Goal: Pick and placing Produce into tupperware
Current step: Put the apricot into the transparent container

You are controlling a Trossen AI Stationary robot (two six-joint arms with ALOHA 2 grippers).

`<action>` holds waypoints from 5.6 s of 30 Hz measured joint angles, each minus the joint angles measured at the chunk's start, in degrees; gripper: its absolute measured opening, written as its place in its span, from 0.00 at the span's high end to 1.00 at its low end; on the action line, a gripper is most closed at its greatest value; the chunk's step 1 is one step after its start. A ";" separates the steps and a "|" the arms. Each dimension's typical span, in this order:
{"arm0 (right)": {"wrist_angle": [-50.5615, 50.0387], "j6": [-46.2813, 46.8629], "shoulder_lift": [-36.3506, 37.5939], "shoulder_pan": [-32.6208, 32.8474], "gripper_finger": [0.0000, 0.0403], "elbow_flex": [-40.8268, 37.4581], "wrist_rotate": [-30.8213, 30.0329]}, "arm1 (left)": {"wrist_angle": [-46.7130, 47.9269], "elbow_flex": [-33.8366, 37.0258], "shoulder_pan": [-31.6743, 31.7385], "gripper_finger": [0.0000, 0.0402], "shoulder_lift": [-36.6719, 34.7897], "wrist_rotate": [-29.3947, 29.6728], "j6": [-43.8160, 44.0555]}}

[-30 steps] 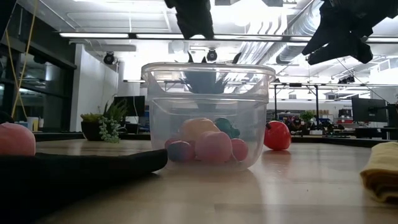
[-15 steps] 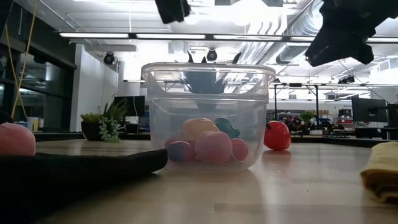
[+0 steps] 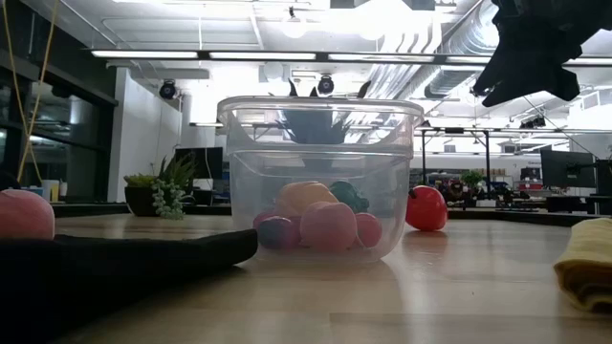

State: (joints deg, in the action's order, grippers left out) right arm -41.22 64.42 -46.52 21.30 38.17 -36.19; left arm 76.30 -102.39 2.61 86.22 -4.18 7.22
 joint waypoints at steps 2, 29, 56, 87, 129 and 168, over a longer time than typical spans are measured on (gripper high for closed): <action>-0.02 0.04 -0.02 0.00 0.65 0.00 0.01 | 0.93 0.06 -0.02 1.00 -2.24 0.55 1.16; 5.48 13.89 0.00 0.02 0.65 0.00 4.62 | -42.76 59.90 -36.49 1.00 -34.61 8.12 38.34; 4.19 10.76 -0.02 0.02 0.65 0.00 5.63 | -58.32 67.14 -38.62 0.66 -15.87 17.37 30.34; 4.09 8.61 0.00 0.02 0.65 0.00 5.60 | -76.56 67.10 -38.60 0.43 1.69 19.28 25.99; 3.25 6.04 -0.01 0.02 0.65 0.00 6.37 | -78.08 62.58 -38.58 0.54 8.70 20.28 21.10; 2.89 6.03 0.00 0.01 0.65 0.00 6.37 | -75.63 62.58 -38.58 0.67 1.80 20.26 21.98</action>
State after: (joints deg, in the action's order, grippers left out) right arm -38.33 70.45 -46.53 21.31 38.17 -29.82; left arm 0.67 -39.81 -35.97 88.01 16.08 29.19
